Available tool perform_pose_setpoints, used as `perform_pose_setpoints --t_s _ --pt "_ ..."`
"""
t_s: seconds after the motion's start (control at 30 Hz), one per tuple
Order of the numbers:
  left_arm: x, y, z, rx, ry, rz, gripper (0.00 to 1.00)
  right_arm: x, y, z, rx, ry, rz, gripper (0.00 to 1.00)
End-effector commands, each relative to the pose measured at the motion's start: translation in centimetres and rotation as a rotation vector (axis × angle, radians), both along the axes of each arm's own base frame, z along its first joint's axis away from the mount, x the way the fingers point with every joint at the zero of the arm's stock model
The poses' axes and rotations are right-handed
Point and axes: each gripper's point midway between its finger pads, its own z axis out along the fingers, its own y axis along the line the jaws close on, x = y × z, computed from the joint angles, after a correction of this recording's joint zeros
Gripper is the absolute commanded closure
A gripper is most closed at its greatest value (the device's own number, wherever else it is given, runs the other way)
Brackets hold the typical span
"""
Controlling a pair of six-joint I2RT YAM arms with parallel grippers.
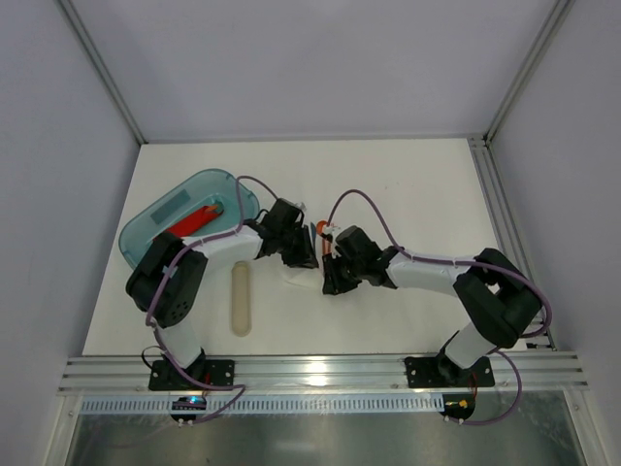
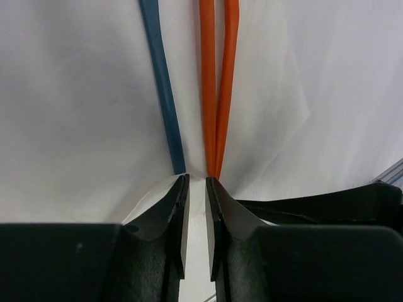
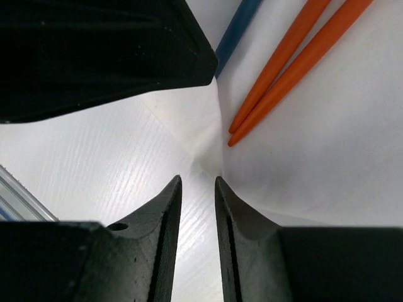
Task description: Place the utensils on the paper napkin and roll it up
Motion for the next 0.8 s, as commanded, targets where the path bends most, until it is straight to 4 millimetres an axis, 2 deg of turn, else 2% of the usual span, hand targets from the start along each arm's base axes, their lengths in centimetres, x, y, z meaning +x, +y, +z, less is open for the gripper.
perform_pose_setpoints --t_s 0.0,0.13,0.2,0.33,0.4,0.47,0.53,0.63,0.77 --pt "1.2 -0.9 1.0 -0.026 -0.059 -0.024 0.8 1.4 0.2 2.8 0.036 -0.047 -0.032 0.69" --pt "1.1 -0.9 0.5 -0.019 -0.054 -0.041 0.82 2.0 -0.2 4.2 0.058 -0.05 -0.09 0.64" --pt "1.0 -0.8 0.3 -0.016 -0.056 -0.044 0.82 2.7 -1.0 4.6 0.053 -0.054 -0.175 0.59" --pt "0.9 -0.6 -0.1 -0.003 -0.054 -0.049 0.82 4.5 -4.0 5.1 0.029 -0.062 -0.381 0.49" --pt "0.9 -0.6 -0.1 -0.006 -0.057 -0.05 0.82 5.4 -5.8 4.7 0.021 -0.048 -0.472 0.38" --pt "0.8 -0.5 -0.1 -0.009 -0.06 -0.049 0.82 6.3 -7.4 4.2 0.025 -0.014 -0.566 0.32" --pt "0.7 -0.4 -0.3 -0.005 -0.058 -0.049 0.82 6.3 -8.0 3.5 0.022 0.018 -0.61 0.24" --pt "0.6 -0.4 -0.6 -0.003 -0.049 -0.048 0.82 7.0 -9.2 2.4 -0.019 0.022 -0.666 0.19" --pt "0.3 -0.2 -0.9 -0.001 -0.042 -0.042 0.82 7.4 -9.2 1.7 -0.018 0.041 -0.695 0.17"
